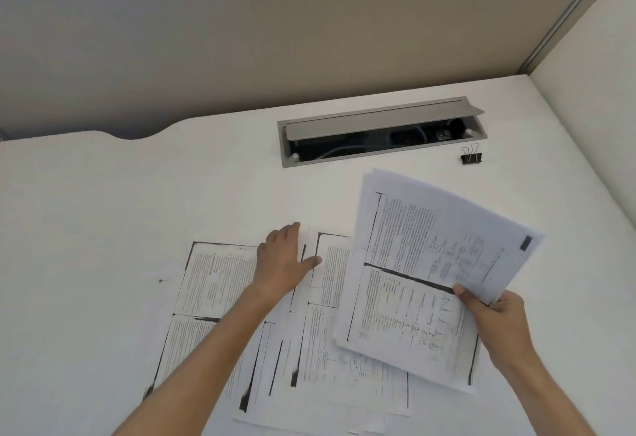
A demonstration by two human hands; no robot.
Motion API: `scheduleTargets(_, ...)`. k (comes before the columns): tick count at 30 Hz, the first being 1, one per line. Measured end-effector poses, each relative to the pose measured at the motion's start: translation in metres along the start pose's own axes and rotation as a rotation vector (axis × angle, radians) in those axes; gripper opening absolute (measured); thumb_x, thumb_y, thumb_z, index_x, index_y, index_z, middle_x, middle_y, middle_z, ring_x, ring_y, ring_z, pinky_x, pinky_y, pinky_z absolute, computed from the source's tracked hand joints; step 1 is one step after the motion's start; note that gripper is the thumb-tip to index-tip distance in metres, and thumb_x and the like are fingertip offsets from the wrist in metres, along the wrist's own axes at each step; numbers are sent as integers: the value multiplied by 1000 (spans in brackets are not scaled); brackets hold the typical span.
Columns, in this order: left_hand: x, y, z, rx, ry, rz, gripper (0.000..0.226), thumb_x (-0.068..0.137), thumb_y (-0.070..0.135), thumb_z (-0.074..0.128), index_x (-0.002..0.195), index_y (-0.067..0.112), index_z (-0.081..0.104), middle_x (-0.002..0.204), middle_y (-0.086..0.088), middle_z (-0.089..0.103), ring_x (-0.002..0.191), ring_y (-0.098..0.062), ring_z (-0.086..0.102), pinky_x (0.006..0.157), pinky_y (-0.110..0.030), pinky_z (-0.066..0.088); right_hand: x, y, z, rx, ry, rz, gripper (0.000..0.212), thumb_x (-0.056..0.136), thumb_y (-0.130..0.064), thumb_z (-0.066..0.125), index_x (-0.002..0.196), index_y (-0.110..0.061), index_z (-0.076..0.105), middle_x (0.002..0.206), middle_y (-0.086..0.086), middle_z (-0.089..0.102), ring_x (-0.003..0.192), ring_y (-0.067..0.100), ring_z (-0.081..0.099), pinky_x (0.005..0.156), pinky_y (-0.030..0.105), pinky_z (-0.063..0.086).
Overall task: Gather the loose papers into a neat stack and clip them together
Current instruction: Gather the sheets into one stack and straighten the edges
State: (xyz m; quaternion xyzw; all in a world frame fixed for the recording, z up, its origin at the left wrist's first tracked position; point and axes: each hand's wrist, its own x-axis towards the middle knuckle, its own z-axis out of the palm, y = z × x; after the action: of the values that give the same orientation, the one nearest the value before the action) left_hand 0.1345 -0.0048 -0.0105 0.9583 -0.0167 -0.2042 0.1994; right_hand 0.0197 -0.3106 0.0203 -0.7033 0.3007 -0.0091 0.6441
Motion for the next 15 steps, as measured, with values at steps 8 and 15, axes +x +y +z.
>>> scheduleTargets(8,19,-5,23,196,95,54,93,79,60,64,149,13,25,150,-5,35,140,-27,27,115,-45,23,20,6,16,-44,-24,34,17,86,-2,64,85,-19,70,76,-19,75,71,2,72,56,14,55)
scheduleTargets(15,21,-12,26,146,159,83,81,80,47,70,147,16,35,145,-1,47,138,-24,35,117,-44,21,33,14,27,-68,-46,63,16,86,-2,64,88,-18,69,74,-20,75,71,2,72,56,15,55)
